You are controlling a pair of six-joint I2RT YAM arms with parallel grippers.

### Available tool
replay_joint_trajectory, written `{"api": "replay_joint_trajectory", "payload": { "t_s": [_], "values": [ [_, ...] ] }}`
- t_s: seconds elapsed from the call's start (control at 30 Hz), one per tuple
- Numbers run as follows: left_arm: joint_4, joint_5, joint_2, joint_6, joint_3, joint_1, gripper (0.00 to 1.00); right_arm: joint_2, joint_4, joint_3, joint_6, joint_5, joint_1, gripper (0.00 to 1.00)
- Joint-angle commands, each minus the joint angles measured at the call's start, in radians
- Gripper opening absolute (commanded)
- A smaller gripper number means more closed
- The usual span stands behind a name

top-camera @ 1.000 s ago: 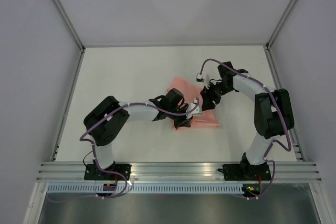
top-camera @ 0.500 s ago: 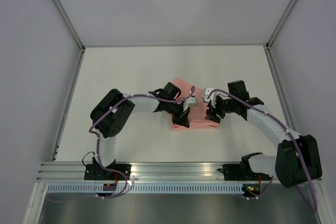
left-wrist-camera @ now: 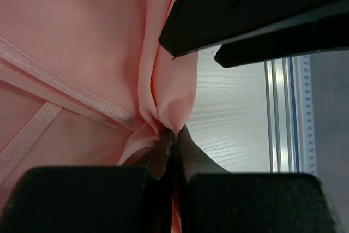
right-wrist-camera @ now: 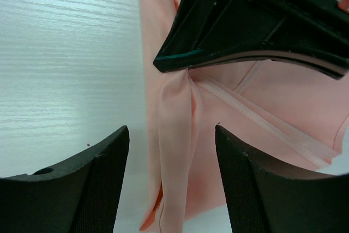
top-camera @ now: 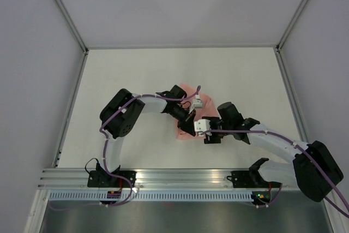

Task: Fold the napkin, place the utensils inside, and roll it up
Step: Roll the napkin with the utensil

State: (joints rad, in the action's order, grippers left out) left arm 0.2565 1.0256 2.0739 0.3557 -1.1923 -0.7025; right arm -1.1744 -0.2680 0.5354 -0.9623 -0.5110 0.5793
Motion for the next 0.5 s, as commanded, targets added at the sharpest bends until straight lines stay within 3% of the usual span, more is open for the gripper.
{"api": "replay_joint_trajectory", "payload": {
  "t_s": [0.0,0.23,0.47],
  "values": [
    [0.112,-0.121,0.086,0.025,0.027,-0.006,0.02,-0.013,0.095,-0.026,-0.039,0.064,0.053,0.70],
    [0.125,-0.125,0.092,0.029,0.014,-0.005,0.02,-0.100,0.144,-0.032,-0.044,0.124,0.134,0.69],
    [0.127,-0.128,0.084,0.035,0.013,-0.003,0.02,-0.168,0.139,-0.017,-0.038,0.131,0.148,0.59]
  ]
}}
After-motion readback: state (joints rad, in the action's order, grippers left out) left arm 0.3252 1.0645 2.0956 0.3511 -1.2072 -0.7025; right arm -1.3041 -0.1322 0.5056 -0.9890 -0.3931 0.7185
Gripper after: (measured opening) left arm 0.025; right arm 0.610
